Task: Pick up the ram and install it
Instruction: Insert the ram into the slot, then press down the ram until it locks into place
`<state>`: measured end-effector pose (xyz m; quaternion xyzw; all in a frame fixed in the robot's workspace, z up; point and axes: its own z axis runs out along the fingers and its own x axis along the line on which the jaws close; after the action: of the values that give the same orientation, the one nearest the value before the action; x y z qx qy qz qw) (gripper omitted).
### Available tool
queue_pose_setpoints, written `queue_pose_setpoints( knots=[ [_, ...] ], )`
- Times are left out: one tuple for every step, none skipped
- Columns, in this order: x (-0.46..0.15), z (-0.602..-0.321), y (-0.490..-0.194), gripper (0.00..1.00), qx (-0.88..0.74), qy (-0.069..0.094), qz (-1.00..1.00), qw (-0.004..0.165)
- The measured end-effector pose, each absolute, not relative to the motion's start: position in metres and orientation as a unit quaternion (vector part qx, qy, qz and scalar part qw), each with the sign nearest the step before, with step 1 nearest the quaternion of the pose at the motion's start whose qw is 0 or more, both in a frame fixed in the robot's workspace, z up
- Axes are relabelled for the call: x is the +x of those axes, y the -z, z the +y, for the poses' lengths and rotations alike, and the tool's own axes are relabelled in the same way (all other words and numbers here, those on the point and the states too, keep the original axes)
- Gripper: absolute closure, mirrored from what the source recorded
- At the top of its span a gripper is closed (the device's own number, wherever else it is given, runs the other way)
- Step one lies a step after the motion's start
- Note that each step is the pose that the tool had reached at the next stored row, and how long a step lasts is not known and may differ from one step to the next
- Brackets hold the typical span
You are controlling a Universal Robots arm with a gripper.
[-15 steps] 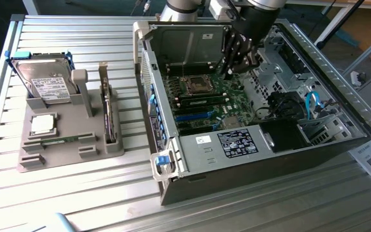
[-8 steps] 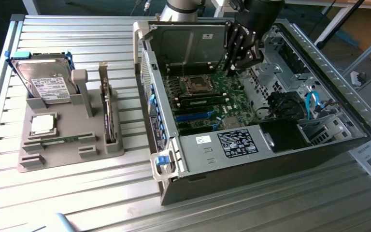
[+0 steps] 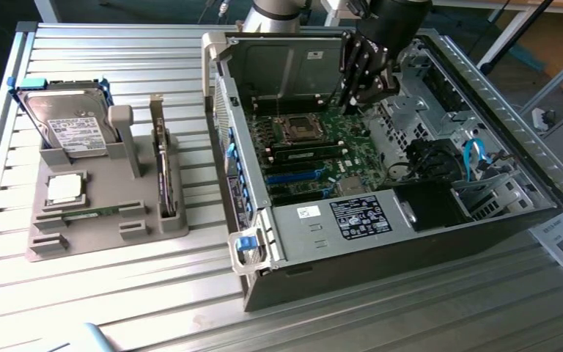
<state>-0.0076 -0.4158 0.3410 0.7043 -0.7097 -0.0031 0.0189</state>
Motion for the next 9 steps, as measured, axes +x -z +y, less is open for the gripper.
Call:
queue_pose_setpoints(
  knots=[
    [-0.0076, -0.4157, -0.3409, 0.75, 0.704, 0.003, -0.71, 0.018],
    [-0.0076, -0.4158, -0.3409, 0.75, 0.704, 0.004, -0.71, 0.018],
    [-0.0076, -0.4158, -0.3409, 0.75, 0.704, 0.004, -0.71, 0.018],
    [-0.0076, -0.4158, -0.3409, 0.75, 0.704, 0.004, -0.71, 0.018],
    [-0.0076, -0.4158, -0.3409, 0.75, 0.704, 0.004, -0.71, 0.018],
    [-0.0076, -0.4158, -0.3409, 0.75, 0.704, 0.004, -0.71, 0.018],
    [-0.0076, -0.4158, -0.3409, 0.75, 0.704, 0.004, -0.71, 0.018],
    [-0.0076, -0.4158, -0.3409, 0.75, 0.704, 0.004, -0.71, 0.018],
    [-0.0076, -0.4158, -0.3409, 0.75, 0.704, 0.004, -0.71, 0.018]
  ],
)
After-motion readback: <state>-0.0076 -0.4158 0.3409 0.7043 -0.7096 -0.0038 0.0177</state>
